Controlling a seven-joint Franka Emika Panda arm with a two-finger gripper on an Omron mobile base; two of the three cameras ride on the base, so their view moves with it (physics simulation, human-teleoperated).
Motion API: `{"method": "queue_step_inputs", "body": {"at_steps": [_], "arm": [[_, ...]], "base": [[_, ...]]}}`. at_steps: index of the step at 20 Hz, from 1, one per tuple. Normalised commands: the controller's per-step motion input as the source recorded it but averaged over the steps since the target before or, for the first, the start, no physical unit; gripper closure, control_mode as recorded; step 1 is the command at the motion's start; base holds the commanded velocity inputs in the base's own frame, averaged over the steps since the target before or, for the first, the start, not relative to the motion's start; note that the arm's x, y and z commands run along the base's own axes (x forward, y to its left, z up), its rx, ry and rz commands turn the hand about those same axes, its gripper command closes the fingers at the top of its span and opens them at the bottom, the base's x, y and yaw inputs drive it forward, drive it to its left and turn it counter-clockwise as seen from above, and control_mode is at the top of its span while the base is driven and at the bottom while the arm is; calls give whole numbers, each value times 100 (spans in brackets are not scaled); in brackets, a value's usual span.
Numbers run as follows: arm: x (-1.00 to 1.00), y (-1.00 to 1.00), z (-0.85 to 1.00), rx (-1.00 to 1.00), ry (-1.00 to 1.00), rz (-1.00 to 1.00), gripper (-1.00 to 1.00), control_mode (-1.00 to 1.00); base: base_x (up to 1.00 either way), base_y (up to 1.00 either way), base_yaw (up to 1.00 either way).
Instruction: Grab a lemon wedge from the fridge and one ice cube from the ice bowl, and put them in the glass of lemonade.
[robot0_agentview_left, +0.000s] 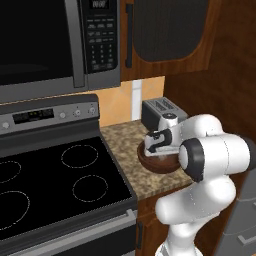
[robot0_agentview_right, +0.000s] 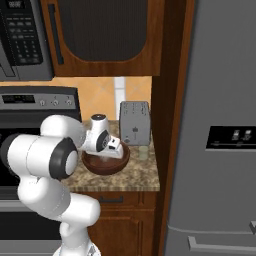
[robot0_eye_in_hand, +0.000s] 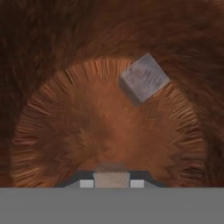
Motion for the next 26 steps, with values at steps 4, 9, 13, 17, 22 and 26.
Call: {"method": "queue_step_inputs", "body": {"at_steps": [4, 9, 13, 17, 22, 26], "arm": [[-3, 0, 35, 4, -15, 0, 100, -100], [-5, 1, 27, 3, -23, 0, 100, -100], [-10, 11, 17, 1, -27, 0, 100, -100], [-16, -3, 28, 3, -31, -10, 100, -100], [-5, -18, 100, -14, -13, -16, 100, -100], [9, -23, 69, -20, 2, -20, 100, -100]], "base": [[0, 0, 0], [0, 0, 0], [0, 0, 0], [0, 0, 0], [0, 0, 0], [0, 0, 0]]}}
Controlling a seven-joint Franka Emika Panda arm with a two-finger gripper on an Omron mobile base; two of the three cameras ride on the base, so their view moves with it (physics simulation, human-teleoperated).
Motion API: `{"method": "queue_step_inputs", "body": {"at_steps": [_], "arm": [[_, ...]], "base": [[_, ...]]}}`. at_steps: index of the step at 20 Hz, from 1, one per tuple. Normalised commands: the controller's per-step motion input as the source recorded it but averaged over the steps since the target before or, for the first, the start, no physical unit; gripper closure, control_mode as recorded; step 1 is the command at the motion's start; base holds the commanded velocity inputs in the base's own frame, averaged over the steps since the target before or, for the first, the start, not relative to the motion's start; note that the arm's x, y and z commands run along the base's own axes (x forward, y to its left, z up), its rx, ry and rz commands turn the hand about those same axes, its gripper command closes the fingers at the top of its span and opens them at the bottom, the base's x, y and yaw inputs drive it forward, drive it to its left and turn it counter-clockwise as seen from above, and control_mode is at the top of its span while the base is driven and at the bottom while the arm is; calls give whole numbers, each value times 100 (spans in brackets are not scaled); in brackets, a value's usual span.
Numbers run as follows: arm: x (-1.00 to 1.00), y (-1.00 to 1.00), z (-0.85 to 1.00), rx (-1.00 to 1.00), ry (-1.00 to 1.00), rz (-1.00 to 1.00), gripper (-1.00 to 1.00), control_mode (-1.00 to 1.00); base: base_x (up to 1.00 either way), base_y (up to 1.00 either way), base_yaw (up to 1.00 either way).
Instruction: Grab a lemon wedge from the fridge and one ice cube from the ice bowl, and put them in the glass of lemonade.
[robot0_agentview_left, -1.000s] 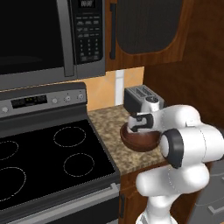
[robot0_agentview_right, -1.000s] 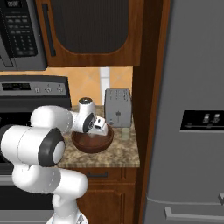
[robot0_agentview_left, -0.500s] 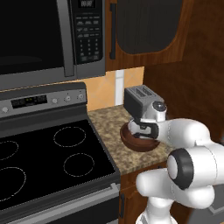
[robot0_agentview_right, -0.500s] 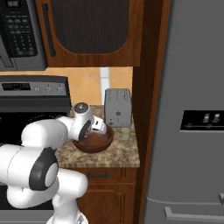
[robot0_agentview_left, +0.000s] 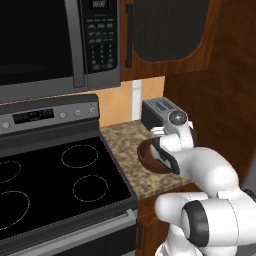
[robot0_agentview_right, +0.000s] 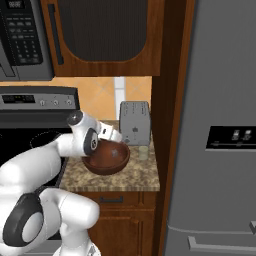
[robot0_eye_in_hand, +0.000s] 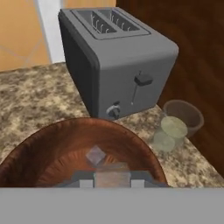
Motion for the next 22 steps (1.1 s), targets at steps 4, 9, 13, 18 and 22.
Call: {"method": "queue_step_inputs", "body": {"at_steps": [4, 9, 13, 18, 22], "arm": [[44, -63, 7, -9, 14, -16, 100, -100], [34, -97, 1, 12, 12, -5, 100, -100], [22, -65, 0, 10, 7, -5, 100, -100], [6, -7, 0, 2, 2, 0, 100, -100], [0, 0, 0, 0, 4, 0, 100, -100]], "base": [[0, 0, 0], [0, 0, 0], [0, 0, 0], [0, 0, 0], [0, 0, 0]]}}
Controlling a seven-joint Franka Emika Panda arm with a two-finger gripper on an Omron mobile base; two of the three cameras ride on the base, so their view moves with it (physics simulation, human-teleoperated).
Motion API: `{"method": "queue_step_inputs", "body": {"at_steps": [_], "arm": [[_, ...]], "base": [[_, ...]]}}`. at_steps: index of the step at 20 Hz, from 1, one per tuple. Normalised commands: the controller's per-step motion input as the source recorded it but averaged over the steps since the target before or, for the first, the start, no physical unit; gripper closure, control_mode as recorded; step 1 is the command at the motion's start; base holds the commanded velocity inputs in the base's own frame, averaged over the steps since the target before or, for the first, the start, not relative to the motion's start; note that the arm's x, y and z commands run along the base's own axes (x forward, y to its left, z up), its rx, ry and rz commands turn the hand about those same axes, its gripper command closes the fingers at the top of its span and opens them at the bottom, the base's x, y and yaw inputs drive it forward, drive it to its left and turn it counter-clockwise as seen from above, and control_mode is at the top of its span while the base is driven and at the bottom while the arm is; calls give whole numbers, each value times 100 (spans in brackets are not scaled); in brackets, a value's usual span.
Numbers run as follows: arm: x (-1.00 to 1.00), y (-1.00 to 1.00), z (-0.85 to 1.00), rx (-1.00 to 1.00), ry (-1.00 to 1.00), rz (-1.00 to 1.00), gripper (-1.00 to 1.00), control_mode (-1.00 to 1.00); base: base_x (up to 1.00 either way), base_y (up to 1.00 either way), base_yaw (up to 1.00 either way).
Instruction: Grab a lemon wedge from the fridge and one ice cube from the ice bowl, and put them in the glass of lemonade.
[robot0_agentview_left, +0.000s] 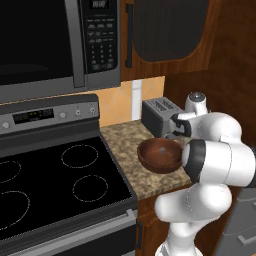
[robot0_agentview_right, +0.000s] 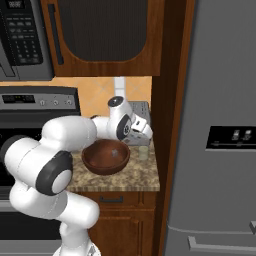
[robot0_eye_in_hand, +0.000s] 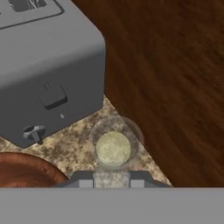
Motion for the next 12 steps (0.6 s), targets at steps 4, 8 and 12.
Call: {"method": "queue_step_inputs", "body": {"at_steps": [4, 8, 12], "arm": [[0, 0, 0, 0, 2, 0, 100, -100], [0, 0, 0, 0, 0, 0, 100, -100], [0, 0, 0, 0, 0, 0, 100, -100]], "base": [[0, 0, 0], [0, 0, 0], [0, 0, 0]]}}
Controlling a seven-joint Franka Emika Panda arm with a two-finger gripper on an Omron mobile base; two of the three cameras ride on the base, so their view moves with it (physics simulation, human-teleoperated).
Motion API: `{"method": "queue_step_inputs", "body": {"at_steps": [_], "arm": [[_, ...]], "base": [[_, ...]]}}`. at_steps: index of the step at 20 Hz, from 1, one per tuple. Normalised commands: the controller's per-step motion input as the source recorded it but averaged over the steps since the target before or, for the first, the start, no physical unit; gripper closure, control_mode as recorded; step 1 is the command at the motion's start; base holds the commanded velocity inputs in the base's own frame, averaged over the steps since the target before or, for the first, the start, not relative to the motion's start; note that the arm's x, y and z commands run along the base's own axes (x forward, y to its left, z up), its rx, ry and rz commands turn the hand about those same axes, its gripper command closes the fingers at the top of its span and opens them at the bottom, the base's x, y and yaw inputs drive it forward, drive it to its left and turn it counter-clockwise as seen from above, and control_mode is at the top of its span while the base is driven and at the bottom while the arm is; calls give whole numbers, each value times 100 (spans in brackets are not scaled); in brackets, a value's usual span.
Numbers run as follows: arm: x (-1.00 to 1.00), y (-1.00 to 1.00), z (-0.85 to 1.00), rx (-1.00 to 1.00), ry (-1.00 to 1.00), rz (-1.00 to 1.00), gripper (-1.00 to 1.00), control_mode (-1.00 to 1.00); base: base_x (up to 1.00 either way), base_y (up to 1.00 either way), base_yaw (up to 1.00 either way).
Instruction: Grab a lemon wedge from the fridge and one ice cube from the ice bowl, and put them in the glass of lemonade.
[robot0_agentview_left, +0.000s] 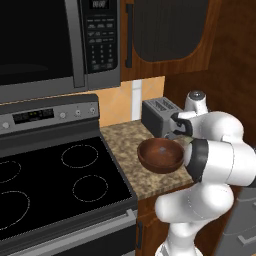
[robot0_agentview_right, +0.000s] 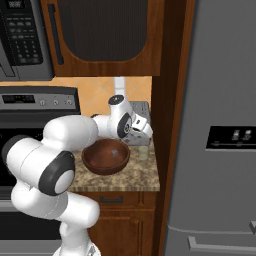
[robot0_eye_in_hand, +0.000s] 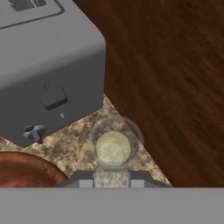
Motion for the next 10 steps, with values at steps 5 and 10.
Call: {"method": "queue_step_inputs", "body": {"at_steps": [5, 10], "arm": [[3, 1, 1, 0, 6, 2, 100, -100], [1, 1, 0, 0, 8, -1, 100, -100]], "base": [[0, 0, 0], [0, 0, 0]]}}
